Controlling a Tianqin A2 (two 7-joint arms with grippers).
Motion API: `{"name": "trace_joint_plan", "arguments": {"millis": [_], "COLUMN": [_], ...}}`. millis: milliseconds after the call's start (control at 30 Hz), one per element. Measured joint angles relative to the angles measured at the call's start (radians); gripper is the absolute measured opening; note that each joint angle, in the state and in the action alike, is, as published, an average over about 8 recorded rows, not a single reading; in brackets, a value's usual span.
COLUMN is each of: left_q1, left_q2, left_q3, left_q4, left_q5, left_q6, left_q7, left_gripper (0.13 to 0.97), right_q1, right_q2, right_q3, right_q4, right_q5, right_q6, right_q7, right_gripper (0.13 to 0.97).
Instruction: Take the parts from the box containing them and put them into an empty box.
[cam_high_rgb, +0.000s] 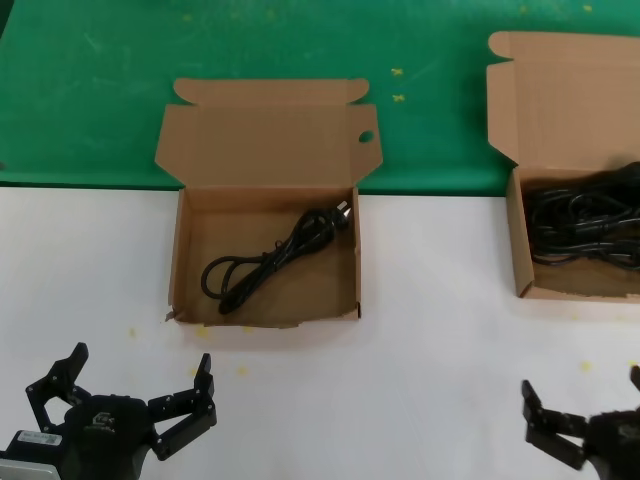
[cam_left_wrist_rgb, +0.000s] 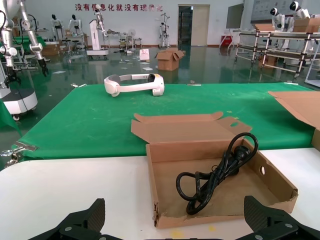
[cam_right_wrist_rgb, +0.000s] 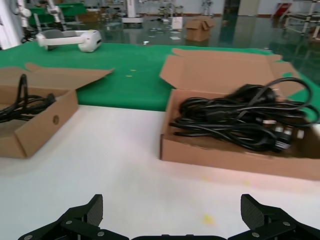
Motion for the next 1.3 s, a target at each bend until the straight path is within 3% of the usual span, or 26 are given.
{"name": "trace_joint_plan", "arguments": {"millis": [367, 1300], "left_q1": [0.0, 0.0], "left_q2": [0.0, 0.0], "left_q3": [0.0, 0.0], "left_q4": [0.0, 0.0], "left_q5": [0.0, 0.0], "left_q6": [0.0, 0.0], "left_q7": [0.0, 0.0], "left_gripper": [0.966, 0.966], "right_q1": [-0.11, -0.113], "right_q2": [0.031, 0.032], "right_q3": [0.022, 0.023], "right_q4": [0.11, 0.114], "right_q5": [-0.026, -0.026], "right_q6": [0.081, 0.084], "right_q7": [0.07, 0.072], "right_gripper": [0.966, 0.966]}}
